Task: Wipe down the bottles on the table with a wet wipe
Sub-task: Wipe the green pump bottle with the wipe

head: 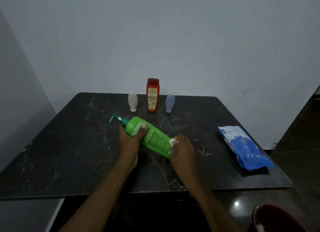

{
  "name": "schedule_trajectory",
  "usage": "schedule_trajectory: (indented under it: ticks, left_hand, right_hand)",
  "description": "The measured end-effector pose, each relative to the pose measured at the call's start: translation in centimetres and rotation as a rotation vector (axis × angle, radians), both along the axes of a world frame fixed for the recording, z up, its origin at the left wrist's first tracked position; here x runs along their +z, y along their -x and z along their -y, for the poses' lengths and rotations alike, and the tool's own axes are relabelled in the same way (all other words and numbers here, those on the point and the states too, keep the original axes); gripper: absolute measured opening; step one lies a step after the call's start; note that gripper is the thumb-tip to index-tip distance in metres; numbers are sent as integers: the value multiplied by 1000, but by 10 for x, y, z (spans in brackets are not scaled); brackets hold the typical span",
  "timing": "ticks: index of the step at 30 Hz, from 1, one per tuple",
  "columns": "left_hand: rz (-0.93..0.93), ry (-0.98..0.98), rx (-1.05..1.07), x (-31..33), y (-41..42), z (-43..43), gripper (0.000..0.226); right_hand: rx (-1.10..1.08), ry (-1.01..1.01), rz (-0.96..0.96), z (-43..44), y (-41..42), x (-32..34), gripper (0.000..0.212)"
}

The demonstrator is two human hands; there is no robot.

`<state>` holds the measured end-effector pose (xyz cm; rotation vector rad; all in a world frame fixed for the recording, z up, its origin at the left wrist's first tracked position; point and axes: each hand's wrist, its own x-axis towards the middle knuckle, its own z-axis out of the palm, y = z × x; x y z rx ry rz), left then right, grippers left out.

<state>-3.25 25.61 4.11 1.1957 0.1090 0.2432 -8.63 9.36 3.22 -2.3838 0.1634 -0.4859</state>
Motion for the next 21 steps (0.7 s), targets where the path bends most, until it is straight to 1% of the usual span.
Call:
schedule_trajectory:
  ticks: [2,4,5,7,8,9,10,12,14,15,16,18,20,21]
  left_hand:
    - [2,-64,50,12,2,13,63]
    - [14,-104,75,17,3,24,67]
    - [9,-150,72,16,3,29,64]
    - [14,-296,48,16,4,32,47]
    - [27,-377,34,15,4,31,40]
    - [49,-464,24,16,4,29,36]
    - [78,-552,9,17,5,26,36]
    - [140,-764,-47,22,6,20,41]
    - [198,-1032,-146,25,7,15,49]
    - [217,-1167,-202,26,8,14,54]
    - [228,-1285,-248,27,8,13,62]
    - [245,-1462,-309,27,10,12,73]
    - [280,-1587,-341,27,13,13,73]
    - [302,-1634,-357,28,16,14,72]
  right_hand:
    - [-8,-37,37,-12,6,-4,7]
    - [16,-172,87,-25,11,-11,6]
    - [44,-258,99,-31,15,-14,10]
    - [115,-427,83,-38,22,-21,14]
    - [138,-472,73,-38,24,-26,12]
    - [145,-474,69,-34,25,-29,9]
    - [139,-463,80,-29,25,-29,9]
    - [105,-456,132,-12,25,-21,16]
    - [83,-453,165,9,23,-6,19]
    - [82,-419,171,19,23,4,21]
    - [76,-367,197,28,22,12,25]
    - [41,-203,306,43,21,21,28]
    - [31,-49,397,50,20,21,25]
    - [43,25,400,53,20,18,23]
